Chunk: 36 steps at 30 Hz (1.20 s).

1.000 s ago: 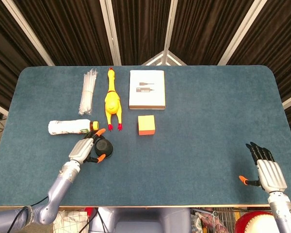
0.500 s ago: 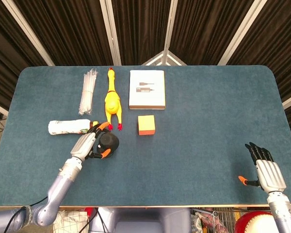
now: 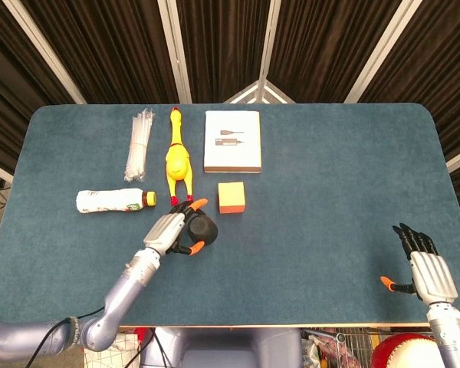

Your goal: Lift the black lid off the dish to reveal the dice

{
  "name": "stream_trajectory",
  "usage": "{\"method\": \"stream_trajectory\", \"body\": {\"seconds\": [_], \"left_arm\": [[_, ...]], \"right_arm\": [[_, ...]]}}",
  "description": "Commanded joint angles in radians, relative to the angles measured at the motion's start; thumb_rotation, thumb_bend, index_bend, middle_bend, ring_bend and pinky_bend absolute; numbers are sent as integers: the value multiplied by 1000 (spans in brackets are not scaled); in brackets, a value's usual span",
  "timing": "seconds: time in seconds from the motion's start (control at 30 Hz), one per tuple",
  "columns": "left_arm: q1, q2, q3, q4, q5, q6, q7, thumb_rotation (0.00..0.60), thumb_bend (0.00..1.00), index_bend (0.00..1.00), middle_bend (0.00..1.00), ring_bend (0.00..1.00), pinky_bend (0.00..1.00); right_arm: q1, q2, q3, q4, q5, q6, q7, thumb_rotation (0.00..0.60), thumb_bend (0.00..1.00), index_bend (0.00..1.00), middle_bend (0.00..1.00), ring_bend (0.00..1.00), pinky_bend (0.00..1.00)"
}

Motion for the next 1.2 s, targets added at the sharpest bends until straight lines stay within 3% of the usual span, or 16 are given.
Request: {"method": "stream_trajectory", "body": {"seconds": [0.03,0.27,0.33,0.47,0.57,0.7,0.9,1.03,1.13,1.2], "left_arm": [[-17,-29,16,8,-35,25,53,600,654,91,352,0,0],[-25,-64,41,52,-67,21,82,600,630,80,250,0,0],[-28,-76,54,76,-75,15,93,600,598,75,169,0,0],[-33,-67,58,80,-85,-8,94,600,388,55,8,0,0],[-32,-43,48,50,-74,-19,71,600,234,36,0,0,0],[-21,-1,22,-4,-38,-7,29,600,194,27,0,0,0],[13,128,-30,-153,6,28,-36,600,193,35,0,0,0],[41,251,-28,-263,4,64,7,600,235,89,0,0,0],[121,448,70,-409,-3,210,220,600,259,96,2,0,0],[195,500,130,-451,21,330,276,600,260,98,5,0,0]], "right_arm": [[-2,2,-2,-1,-6,2,7,600,190,60,30,75,0],[2,2,-2,2,-9,-4,12,600,190,60,31,76,0],[3,1,-3,6,-8,-8,19,600,189,60,31,76,0],[4,1,-3,14,-7,-11,26,600,190,60,30,76,0],[5,-1,-3,18,-7,-14,25,600,190,60,31,75,0],[5,1,-2,2,-9,-10,14,600,189,60,31,76,0],[8,2,2,-5,1,-13,4,600,190,60,30,76,0],[3,1,-1,-6,-1,-7,1,600,190,60,30,76,0],[0,-1,0,0,-9,4,4,600,190,60,30,75,0],[-4,-4,4,5,-18,25,0,600,190,60,30,76,0]]}}
